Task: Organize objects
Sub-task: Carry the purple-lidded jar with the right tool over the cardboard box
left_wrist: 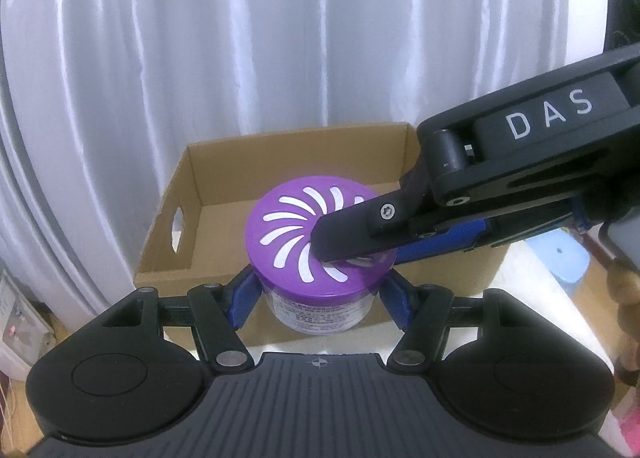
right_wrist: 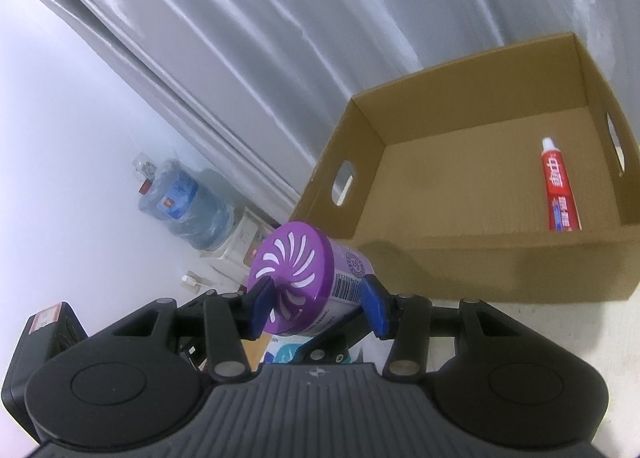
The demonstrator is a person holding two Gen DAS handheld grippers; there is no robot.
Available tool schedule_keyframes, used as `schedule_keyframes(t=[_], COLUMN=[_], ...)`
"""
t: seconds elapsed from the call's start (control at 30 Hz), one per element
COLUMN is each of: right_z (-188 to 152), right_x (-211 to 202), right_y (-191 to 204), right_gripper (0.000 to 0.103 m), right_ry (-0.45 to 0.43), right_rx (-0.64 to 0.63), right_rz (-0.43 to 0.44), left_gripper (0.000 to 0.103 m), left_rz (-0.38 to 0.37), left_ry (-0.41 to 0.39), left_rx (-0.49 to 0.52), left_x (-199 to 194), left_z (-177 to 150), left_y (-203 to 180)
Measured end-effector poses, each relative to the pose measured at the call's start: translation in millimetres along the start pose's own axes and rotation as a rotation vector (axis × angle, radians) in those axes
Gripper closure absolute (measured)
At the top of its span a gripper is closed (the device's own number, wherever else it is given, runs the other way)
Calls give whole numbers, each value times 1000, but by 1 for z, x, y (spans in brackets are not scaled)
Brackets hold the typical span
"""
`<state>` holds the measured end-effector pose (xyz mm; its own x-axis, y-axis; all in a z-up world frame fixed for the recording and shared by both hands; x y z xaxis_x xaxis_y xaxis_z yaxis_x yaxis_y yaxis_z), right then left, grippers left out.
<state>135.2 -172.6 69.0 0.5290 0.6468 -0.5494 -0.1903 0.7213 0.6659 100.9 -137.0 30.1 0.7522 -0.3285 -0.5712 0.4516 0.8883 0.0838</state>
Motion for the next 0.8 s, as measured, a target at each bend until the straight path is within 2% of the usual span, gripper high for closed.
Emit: schedule_keyframes(t=[0.8], right_z=[24], right_x=[13], right_y=[0], right_gripper=[51], right_ry=[39], right_rx=[-22], right_rz=[-15], left_gripper=[38], left_rz=[13], left_ry=[7], left_rx=[-31], left_x=[10], left_z=[4], left_y=[5])
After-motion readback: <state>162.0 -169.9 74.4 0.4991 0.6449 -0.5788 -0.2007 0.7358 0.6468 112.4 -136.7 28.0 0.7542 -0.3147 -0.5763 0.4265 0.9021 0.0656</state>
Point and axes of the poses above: each gripper's, at about its wrist camera, not at the fingertips, and x roughly the way its jaws point, y to its left, z to its top, the point moved 4 cm from there along x, roughly the way its jaws point, and after that the axes turned 4 degrees about x, right-handed, at the moved point
